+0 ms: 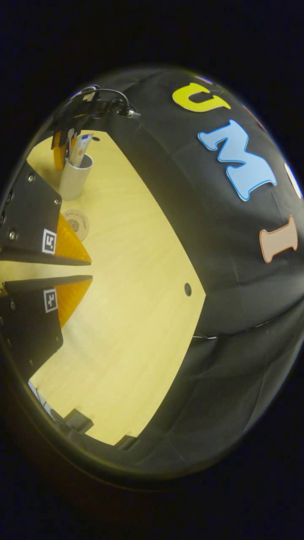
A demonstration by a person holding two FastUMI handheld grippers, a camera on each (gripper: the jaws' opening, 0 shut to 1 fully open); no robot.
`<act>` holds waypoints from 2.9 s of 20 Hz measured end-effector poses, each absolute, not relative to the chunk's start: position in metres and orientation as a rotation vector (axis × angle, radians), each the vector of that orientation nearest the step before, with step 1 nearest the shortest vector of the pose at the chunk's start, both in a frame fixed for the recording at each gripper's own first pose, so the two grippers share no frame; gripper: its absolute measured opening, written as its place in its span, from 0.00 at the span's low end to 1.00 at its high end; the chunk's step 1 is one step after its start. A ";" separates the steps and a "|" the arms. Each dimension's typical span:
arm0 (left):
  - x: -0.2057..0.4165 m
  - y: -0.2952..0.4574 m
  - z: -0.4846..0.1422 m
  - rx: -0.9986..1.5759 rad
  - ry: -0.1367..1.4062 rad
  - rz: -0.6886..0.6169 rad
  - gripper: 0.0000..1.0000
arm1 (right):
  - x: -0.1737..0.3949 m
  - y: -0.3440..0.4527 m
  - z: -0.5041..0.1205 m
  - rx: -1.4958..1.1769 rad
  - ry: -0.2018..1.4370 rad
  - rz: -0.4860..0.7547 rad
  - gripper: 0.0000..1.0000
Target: Put the toothbrush and toothpaste on the desktop into the cup, then pick up the cup and place it on the coaster on the desktop.
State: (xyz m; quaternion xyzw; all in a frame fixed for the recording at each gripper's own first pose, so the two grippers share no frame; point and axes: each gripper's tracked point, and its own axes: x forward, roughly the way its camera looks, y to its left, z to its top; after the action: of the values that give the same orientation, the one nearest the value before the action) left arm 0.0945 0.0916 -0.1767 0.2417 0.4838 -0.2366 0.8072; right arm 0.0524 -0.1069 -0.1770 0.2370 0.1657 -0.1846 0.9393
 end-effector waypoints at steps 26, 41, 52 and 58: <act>0.120 0.008 -0.152 0.547 0.872 -0.670 0.18 | 0.028 -0.133 -0.184 0.485 0.356 -0.390 0.16; 0.084 0.022 -0.130 0.469 0.808 -0.565 0.40 | 0.050 -0.102 -0.165 0.419 0.361 -0.258 0.16; 0.029 0.070 -0.057 0.260 0.604 -0.274 0.40 | 0.051 -0.026 -0.124 0.243 0.330 -0.034 0.16; -0.008 0.090 -0.001 0.218 0.397 -0.091 0.34 | 0.044 0.002 -0.087 0.117 0.270 0.071 0.16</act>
State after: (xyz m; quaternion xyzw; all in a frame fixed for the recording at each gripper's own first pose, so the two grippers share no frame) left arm -0.0079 0.0901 -0.0006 0.1081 0.1967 -0.0450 0.9734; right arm 0.0438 0.0025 -0.0872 0.0582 0.1346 0.0352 0.9886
